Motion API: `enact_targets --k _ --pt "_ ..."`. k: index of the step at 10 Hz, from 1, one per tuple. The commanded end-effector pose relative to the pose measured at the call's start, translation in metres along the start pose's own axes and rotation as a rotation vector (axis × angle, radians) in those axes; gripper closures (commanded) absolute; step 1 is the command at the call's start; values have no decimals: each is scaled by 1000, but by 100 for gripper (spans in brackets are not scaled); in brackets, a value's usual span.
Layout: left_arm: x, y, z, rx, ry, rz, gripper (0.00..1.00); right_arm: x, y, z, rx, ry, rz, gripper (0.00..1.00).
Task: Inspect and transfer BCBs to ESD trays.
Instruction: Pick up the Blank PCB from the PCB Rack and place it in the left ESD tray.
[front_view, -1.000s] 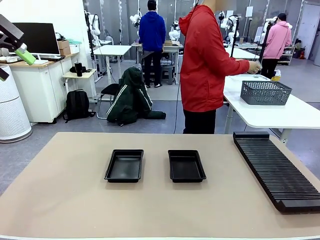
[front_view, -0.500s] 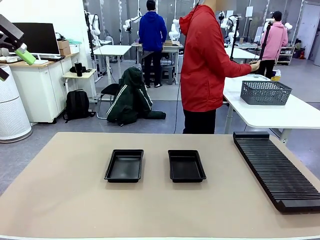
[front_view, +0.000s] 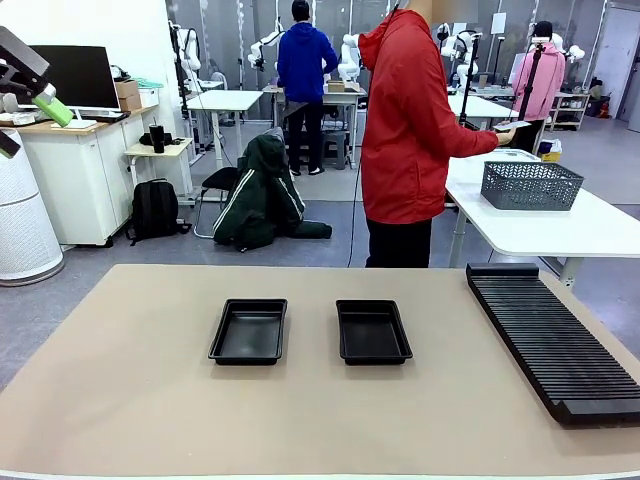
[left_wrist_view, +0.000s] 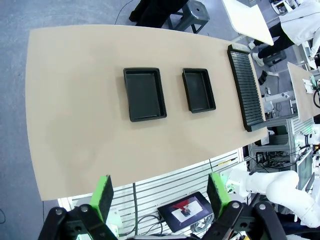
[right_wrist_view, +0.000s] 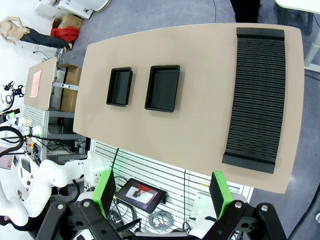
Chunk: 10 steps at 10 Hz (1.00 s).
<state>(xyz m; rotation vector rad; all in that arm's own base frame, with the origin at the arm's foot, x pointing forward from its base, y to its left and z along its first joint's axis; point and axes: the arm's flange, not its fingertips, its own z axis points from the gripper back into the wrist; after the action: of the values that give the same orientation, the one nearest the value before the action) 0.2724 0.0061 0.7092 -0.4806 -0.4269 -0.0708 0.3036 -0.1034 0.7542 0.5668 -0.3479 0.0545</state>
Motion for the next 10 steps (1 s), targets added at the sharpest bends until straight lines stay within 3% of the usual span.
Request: enact_targets --k 1,10 --pt "15 -1 -4 -22 2 7 0 -2 2 0 7 1 9 0" --pt "27 -2 -5 -12 22 -3 0 -2 2 0 7 1 9 0"
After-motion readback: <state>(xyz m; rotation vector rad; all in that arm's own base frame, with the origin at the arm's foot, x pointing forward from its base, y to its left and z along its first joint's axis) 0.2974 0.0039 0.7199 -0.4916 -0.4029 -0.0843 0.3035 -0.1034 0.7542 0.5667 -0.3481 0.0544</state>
